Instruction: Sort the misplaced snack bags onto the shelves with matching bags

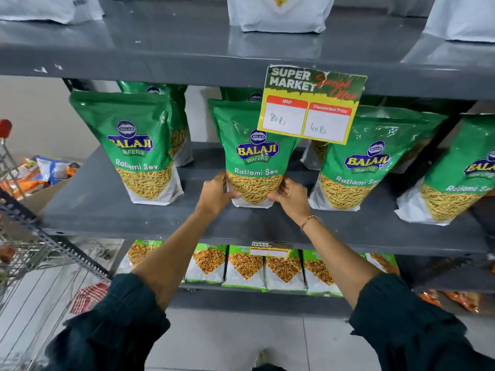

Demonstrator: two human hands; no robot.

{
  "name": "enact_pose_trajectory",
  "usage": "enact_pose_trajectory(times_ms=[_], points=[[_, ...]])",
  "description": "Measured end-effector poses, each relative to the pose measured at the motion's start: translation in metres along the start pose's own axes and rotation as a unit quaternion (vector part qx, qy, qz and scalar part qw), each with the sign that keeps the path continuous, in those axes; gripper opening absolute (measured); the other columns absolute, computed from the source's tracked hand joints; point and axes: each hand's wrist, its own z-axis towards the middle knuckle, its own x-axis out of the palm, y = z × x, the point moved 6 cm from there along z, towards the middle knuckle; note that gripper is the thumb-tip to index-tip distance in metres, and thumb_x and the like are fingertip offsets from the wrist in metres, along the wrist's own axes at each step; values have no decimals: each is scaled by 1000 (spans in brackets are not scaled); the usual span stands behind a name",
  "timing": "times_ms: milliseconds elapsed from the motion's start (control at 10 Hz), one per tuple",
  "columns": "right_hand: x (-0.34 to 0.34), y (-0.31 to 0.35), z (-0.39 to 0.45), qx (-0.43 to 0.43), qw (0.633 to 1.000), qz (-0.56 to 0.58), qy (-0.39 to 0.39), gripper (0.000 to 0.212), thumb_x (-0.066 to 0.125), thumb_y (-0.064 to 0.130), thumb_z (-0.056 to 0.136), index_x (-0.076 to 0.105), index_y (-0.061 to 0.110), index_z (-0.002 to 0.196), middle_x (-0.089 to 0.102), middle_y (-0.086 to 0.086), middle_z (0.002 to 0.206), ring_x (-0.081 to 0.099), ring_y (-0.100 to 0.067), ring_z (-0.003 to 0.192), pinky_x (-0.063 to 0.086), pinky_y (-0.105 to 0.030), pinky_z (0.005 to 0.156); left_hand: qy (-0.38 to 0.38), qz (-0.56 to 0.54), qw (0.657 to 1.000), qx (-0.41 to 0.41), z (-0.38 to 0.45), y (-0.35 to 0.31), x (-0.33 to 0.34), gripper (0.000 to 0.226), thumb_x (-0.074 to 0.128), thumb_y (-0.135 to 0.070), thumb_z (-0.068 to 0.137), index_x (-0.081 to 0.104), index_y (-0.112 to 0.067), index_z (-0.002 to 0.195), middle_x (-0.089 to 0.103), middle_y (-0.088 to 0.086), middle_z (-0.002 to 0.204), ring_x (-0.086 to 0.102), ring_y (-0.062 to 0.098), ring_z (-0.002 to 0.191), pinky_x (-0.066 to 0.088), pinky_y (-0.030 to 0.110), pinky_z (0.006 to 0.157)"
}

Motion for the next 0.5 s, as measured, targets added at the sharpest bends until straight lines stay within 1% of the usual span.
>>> enact_pose_trajectory(times_ms=[100, 200, 300, 400, 500], points=[[1, -1, 0, 8, 1000, -3, 5, 51, 69, -8, 71, 52, 0, 119, 63, -17, 118, 60, -15, 101, 47, -29, 95, 5, 16, 1000, 2, 0, 0, 0, 59, 80, -22, 67, 54, -4, 117, 68, 15, 115, 63, 29, 109, 48, 36, 95], [2, 0, 1, 11, 1000, -9, 10, 49, 69, -6, 71, 53, 0, 116, 63, -18, 119, 61, -16, 100, 48, -28, 94, 5, 13, 1000, 8, 3, 5, 2, 59, 78, -21, 69, 49, -5, 118, 67, 17, 116, 63, 33, 108, 49, 44, 96], [0, 3, 0, 26, 999, -31, 27, 49, 72, -3, 69, 53, 2, 115, 63, -18, 119, 61, -18, 100, 48, -34, 96, 11, 26, 1000, 8, -1, 3, 3, 59, 75, -21, 73, 47, -5, 121, 66, 17, 118, 62, 34, 109, 48, 43, 97], [-2, 8, 2, 34, 993, -98, 62, 51, 73, 11, 71, 51, 8, 117, 62, -13, 122, 60, -23, 107, 46, -40, 100, 19, 30, 999, 14, -4, 0, 3, 61, 73, -24, 76, 43, -4, 126, 63, 18, 123, 59, 36, 113, 47, 42, 97], [3, 16, -17, 25, 983, -173, 58, 55, 63, 22, 81, 39, 10, 129, 55, -12, 132, 53, -26, 119, 41, -30, 96, 23, 26, 999, 9, -14, -6, 8, 67, 65, -24, 83, 30, -2, 136, 54, 21, 132, 51, 40, 121, 42, 40, 95]])
